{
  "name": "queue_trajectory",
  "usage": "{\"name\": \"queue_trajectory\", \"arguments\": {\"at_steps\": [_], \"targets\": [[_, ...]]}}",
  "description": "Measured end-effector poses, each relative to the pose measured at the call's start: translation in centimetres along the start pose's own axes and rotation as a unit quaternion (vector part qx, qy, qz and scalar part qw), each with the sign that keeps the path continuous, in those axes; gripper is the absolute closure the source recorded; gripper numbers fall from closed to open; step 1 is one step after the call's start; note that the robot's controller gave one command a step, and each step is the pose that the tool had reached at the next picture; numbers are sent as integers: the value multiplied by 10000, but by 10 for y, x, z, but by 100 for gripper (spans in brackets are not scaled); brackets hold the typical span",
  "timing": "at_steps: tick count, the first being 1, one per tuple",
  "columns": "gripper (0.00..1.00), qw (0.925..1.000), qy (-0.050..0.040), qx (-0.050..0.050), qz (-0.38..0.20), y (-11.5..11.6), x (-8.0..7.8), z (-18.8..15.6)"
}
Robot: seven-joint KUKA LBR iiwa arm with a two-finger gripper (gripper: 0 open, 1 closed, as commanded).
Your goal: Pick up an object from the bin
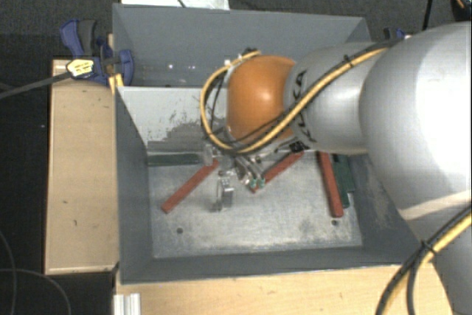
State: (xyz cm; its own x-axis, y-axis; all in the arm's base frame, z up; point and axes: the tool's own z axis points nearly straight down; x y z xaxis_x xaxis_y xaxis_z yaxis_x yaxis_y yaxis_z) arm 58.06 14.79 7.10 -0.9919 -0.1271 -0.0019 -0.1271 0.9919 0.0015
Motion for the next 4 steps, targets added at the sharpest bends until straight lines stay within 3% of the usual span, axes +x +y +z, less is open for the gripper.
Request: {"name": "queue_trajectory", "arguments": {"at_steps": [1, 2, 3, 4], "targets": [[100, 10000, -7, -2, 15, 0, -1, -1], [100, 9829, -9, 0, -1842, 68, -20, 0], [100, 9476, -46, 1, -3194, 101, -4, -143], [100, 9933, 24, 5, -1157, 92, 73, -104]]}}
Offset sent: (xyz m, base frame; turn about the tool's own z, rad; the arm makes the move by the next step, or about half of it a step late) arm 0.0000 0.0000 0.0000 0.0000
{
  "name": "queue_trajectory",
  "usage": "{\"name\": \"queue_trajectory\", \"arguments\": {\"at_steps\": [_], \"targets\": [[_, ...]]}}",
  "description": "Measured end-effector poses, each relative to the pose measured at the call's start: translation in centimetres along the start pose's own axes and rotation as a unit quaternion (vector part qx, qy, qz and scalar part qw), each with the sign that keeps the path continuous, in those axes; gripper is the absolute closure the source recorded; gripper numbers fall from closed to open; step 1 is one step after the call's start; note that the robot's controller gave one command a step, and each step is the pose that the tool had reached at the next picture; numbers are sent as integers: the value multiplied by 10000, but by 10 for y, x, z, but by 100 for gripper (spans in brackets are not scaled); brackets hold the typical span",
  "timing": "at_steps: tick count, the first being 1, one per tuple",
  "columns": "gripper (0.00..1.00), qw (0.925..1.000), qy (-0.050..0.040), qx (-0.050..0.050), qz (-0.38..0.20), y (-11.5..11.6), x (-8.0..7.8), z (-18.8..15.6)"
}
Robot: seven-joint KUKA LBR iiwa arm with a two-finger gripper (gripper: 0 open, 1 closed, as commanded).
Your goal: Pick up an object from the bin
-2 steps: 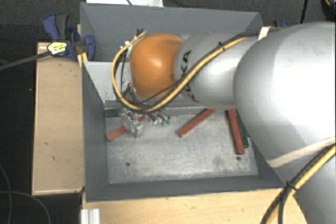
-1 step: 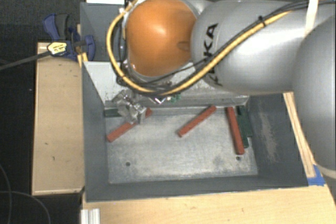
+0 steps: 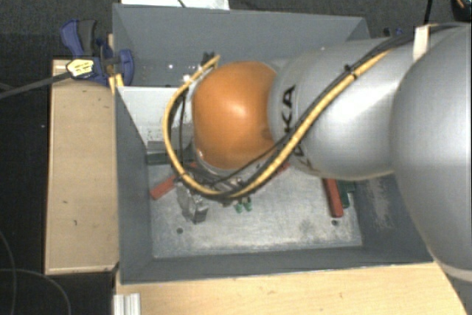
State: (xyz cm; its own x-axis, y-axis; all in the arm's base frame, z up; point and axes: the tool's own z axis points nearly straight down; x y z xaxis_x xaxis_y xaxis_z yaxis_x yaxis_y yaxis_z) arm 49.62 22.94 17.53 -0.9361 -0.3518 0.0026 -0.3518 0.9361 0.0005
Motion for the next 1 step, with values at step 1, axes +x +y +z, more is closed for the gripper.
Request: {"name": "queue_trajectory", "arguments": {"at_steps": [1], "targets": [[0, 10000, -20, -2, 9, 0, -1, -1]]}}
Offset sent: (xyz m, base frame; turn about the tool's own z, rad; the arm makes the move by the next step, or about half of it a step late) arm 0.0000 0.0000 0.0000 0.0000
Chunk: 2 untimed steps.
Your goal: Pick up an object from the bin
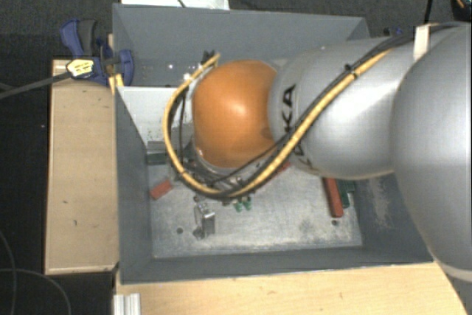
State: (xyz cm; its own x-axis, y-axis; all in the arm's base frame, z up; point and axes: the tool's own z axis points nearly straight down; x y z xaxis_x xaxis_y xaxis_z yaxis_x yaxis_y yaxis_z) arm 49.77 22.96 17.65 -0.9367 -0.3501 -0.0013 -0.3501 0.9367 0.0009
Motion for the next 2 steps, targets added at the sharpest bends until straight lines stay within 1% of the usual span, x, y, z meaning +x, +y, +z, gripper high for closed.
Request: {"name": "queue_trajectory", "arguments": {"at_steps": [1, 2], "targets": [[0, 9999, 42, 16, -108, -92, 46, 85], [0, 9930, -21, 27, -1180, -212, -12, 106]]}}
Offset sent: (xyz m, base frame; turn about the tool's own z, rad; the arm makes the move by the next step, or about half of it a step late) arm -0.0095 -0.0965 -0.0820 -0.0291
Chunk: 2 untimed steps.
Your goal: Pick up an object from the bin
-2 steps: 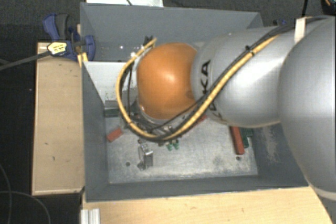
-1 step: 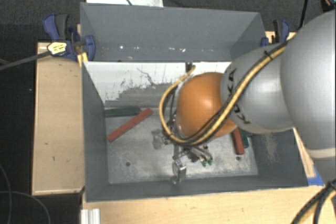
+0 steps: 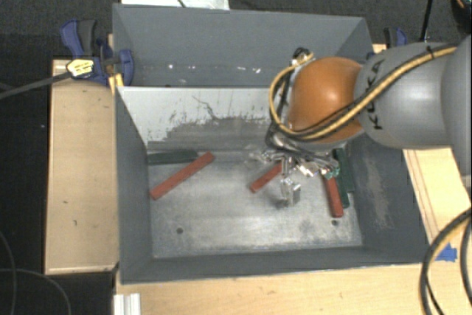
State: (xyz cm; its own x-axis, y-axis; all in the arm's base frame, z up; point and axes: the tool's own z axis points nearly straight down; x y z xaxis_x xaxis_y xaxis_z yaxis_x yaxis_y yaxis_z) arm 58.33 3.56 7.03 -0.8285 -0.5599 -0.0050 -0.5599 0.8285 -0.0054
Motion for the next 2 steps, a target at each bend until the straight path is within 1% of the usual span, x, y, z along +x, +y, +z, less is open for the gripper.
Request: {"name": "queue_trajectory", "arguments": {"at_steps": [1, 2], "targets": [[100, 10000, 5, -24, -2, 5, -1, -1], [100, 9998, -27, 3, 218, -1, 6, -159]]}}
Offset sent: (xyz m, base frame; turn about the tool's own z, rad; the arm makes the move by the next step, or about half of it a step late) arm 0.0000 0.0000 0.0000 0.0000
